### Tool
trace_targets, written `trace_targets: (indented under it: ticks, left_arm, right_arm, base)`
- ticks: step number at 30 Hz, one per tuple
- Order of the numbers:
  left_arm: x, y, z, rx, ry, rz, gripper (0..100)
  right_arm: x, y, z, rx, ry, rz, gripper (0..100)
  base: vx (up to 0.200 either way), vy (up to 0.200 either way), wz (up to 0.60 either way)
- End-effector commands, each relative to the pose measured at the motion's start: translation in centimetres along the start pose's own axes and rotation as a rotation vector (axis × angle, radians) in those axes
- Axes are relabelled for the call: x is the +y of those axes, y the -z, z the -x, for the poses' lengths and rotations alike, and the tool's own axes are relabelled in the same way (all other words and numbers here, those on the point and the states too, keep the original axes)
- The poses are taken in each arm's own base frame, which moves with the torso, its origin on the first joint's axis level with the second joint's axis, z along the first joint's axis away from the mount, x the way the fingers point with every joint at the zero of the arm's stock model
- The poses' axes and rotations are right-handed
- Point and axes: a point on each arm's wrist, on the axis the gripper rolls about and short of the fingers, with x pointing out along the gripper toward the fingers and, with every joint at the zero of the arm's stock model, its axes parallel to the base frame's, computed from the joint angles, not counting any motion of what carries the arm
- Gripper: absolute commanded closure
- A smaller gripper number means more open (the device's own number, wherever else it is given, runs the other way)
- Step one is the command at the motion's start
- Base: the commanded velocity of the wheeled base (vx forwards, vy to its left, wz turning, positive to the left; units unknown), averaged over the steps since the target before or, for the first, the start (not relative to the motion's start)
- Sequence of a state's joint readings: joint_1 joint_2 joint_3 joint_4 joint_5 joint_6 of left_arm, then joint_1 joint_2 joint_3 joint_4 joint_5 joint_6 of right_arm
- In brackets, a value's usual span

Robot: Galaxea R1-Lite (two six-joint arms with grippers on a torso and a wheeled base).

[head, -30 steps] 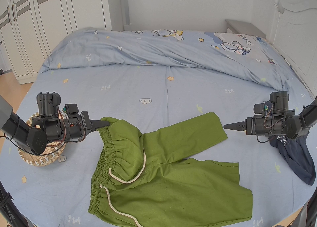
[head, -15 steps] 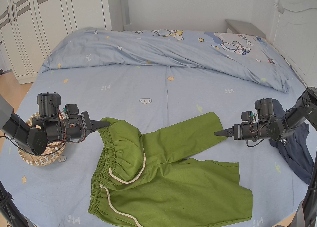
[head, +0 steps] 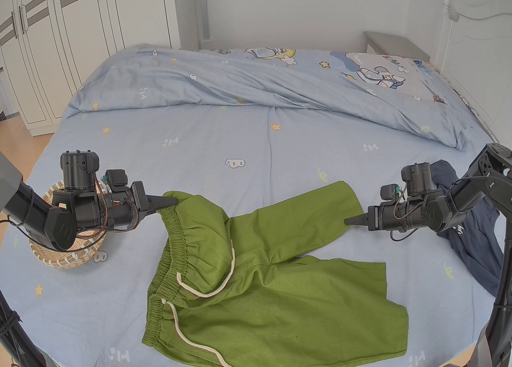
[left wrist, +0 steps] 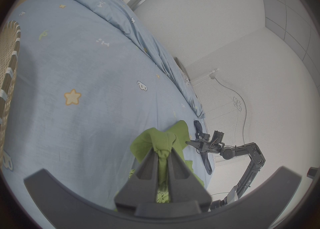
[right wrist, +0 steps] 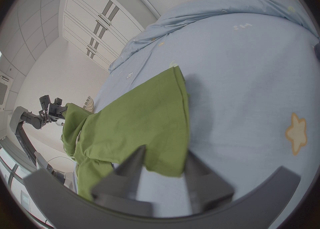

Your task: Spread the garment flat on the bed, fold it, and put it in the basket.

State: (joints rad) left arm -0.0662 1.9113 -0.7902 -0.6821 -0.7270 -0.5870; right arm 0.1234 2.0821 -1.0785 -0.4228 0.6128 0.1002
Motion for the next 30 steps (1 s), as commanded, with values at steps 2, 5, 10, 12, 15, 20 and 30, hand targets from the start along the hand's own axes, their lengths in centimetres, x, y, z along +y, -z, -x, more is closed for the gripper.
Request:
trace_targets:
  ticks: [2, 5, 10, 12, 15, 20, 30]
  left_arm:
    - [0.1, 0.1, -0.1, 0.003, -0.002, 0.003, 100]
    - [0.1, 0.1, -0.1, 0.003, -0.002, 0.003, 100]
    - [0.3, 0.0, -0.1, 0.002, -0.005, 0.005, 100]
    - [0.5, -0.1, -0.3, -0.006, -0.011, 0.003, 100]
    - [0.8, -1.1, -0.4, -0.028, -0.013, -0.001, 100]
    - [1.4, -2.3, -1.1, -0.049, -0.012, -0.009, 100]
    - [3.5, -4.6, -2.5, -0.065, -0.04, 0.01, 100]
  right_arm:
    - [0.0, 0.2, 0.0, 0.005, -0.001, -0.002, 100]
    - [0.1, 0.2, 0.1, 0.005, -0.001, -0.002, 100]
    - [0.2, 0.4, 0.3, 0.01, 0.001, -0.006, 100]
    - [0.3, 0.8, 1.0, 0.015, 0.006, -0.011, 100]
    - [0.7, 0.9, 2.5, 0.003, 0.016, -0.01, 100]
    - [1.2, 1.0, 5.4, -0.045, 0.037, -0.003, 100]
    - [1.9, 2.5, 8.0, -0.077, 0.057, 0.001, 100]
  base:
    - [0.0, 0.0, 0.0]
    - [0.0, 0.0, 0.0]
    - [0.0, 0.0, 0.0]
    - [0.0, 0.0, 0.0]
    - [0.0, 0.0, 0.0]
    - [0.0, 0.0, 0.0]
    - [0.0, 0.0, 0.0]
